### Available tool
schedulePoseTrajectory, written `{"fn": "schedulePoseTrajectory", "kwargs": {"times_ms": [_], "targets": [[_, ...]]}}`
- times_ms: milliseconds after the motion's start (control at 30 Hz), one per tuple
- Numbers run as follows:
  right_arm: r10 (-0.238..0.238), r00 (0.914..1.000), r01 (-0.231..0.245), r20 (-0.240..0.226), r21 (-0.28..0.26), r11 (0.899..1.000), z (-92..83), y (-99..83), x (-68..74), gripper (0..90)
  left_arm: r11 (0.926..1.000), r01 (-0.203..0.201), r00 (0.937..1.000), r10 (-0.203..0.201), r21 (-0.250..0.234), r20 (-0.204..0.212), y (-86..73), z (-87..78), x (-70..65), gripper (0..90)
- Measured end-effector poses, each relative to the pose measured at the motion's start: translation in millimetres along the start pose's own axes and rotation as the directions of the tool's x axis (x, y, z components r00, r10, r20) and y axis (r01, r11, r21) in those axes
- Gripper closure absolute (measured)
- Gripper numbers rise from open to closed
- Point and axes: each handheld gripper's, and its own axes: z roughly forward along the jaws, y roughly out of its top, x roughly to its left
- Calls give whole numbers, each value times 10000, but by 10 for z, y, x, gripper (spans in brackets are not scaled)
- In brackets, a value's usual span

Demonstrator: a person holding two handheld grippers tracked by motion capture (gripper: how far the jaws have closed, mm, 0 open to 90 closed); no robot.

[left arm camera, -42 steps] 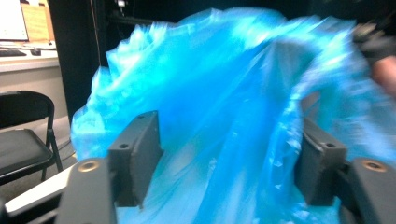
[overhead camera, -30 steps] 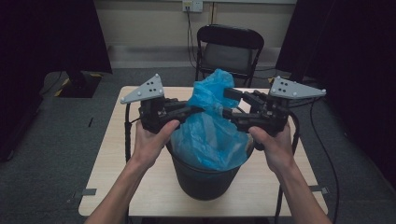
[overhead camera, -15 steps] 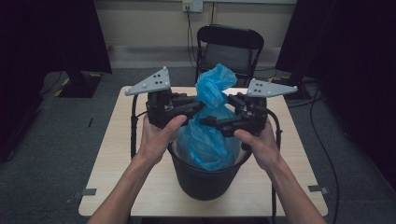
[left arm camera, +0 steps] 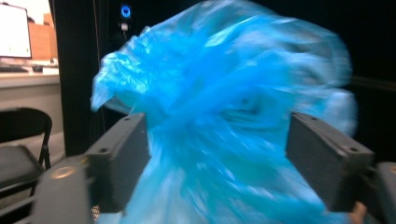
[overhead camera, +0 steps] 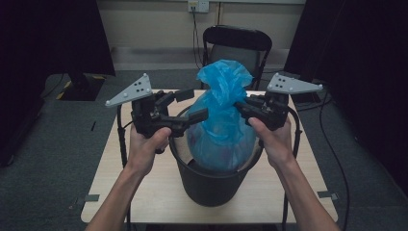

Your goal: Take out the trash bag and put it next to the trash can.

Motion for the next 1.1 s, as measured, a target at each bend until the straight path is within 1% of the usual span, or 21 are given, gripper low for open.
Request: {"fn": "schedulePoseTrajectory", "kwargs": {"times_ms": [33, 67, 133, 233, 333, 367, 400, 433, 467, 500, 533, 567, 600, 633, 667, 733, 800, 867, 967, 1033, 1100], "targets": [[-74, 9999, 73, 120, 83, 9999, 2, 5, 4, 900, 10000, -54, 10000, 54, -73, -5, 5, 15, -17, 152], [-97, 9999, 96, 98, 99, 9999, 14, 7, 13, 900, 10000, -69, 10000, 69, -37, -62, 7, 48, -35, 155], [-33, 9999, 34, -146, 60, 10000, 54, 8, 51, 900, 9990, -270, 9990, 283, 366, -352, -12, 144, -56, 154], [121, 9959, -141, -898, -225, 9996, 93, 25, 114, 900, 9946, -191, 9969, 268, 1018, -741, -85, 274, -26, 155], [278, 9884, -340, -1496, -394, 9986, 98, 75, 164, 900, 9906, -270, 9958, 384, 1341, -834, -145, 329, -5, 161], [348, 9850, -429, -1688, -447, 9981, 88, 91, 172, 900, 9889, -434, 9949, 558, 1423, -843, -152, 336, 4, 161], [482, 9810, -601, -1881, -584, 9965, 75, 102, 175, 900, 9886, -468, 9951, 587, 1434, -798, -154, 344, 9, 169], [586, 9768, -756, -2059, -756, 9943, 62, 111, 179, 900, 9886, -455, 9966, 549, 1435, -618, -152, 351, 13, 202], [568, 9744, -766, -2175, -837, 9935, 57, 115, 187, 900, 9886, -421, 9974, 500, 1448, -516, -144, 356, 15, 257], [498, 9758, -685, -2129, -814, 9943, 60, 113, 196, 900, 9882, -433, 9984, 481, 1468, -292, -140, 363, 11, 348], [533, 9771, -701, -2059, -755, 9947, 64, 106, 198, 900, 9875, -564, 9983, 580, 1473, -64, -138, 368, -2, 515], [613, 9781, -773, -1989, -738, 9943, 68, 97, 190, 886, 9851, -660, 9977, 673, 1585, -30, -137, 377, -25, 628], [687, 9791, -840, -1913, -727, 9938, 65, 90, 179, 813, 9809, -827, 9965, 840, 1762, 0, -132, 381, -37, 729], [768, 9813, -905, -1764, -711, 9934, 57, 87, 171, 706, 9805, -830, 9965, 832, 1783, 61, -128, 378, -41, 794], [803, 9853, -918, -1508, -703, 9933, 42, 85, 166, 573, 9824, -742, 9972, 735, 1712, 104, -123, 369, -37, 829], [927, 9896, -995, -1097, -586, 9933, 11, 82, 150, 357, 9849, -645, 9979, 639, 1608, 87, -98, 333, -11, 847], [885, 9911, -931, -996, -431, 9947, -37, 62, 127, 243, 9886, -476, 9989, 476, 1427, 33, -59, 286, 28, 849], [894, 9915, -942, -940, -475, 9944, -106, 42, 104, 162, 9911, -404, 9991, 418, 1266, -85, -10, 241, 54, 849], [777, 9910, -843, -1089, -574, 9948, -159, 20, 78, 142, 9948, -360, 9992, 377, 957, -153, 74, 212, 57, 849], [747, 9902, -809, -1177, -488, 9955, -106, 15, 83, 138, 9955, -417, 9990, 429, 856, -118, 123, 242, 31, 850], [594, 9885, -637, -1389, -272, 9976, -14, 10, 86, 149, 9962, -491, 9988, 490, 723, 30, 162, 282, -9, 849]]}}
